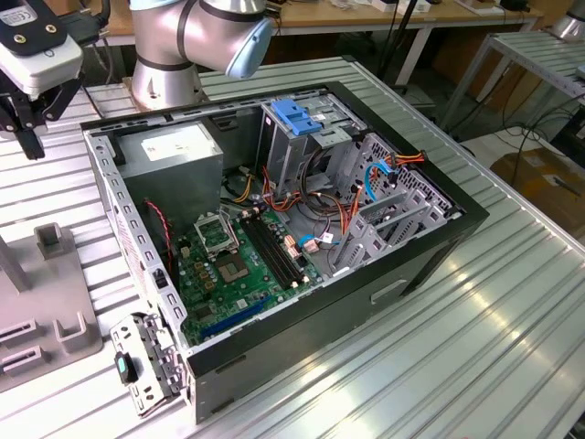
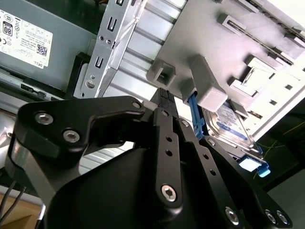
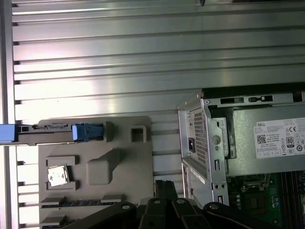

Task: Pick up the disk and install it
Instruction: 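Reach for the disk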

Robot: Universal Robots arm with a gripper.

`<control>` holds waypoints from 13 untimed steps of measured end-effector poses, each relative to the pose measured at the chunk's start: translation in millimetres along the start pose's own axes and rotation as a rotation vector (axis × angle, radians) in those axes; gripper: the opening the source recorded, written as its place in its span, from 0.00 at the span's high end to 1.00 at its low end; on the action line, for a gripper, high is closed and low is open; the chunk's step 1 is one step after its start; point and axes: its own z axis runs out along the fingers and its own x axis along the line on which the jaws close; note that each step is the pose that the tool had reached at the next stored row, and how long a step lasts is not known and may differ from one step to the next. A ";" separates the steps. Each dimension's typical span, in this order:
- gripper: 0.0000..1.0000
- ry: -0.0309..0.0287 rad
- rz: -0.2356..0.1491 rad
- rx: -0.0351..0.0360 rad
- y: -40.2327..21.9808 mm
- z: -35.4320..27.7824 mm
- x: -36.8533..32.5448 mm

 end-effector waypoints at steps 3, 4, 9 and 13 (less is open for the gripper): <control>0.89 0.0000 0.000 0.0000 -0.1 0.0 1.1; 0.89 0.0000 0.000 0.0000 -0.1 0.0 1.1; 0.89 0.0000 0.000 0.0000 -0.1 0.0 1.2; 0.89 0.0000 0.000 0.0001 -0.1 -0.1 1.5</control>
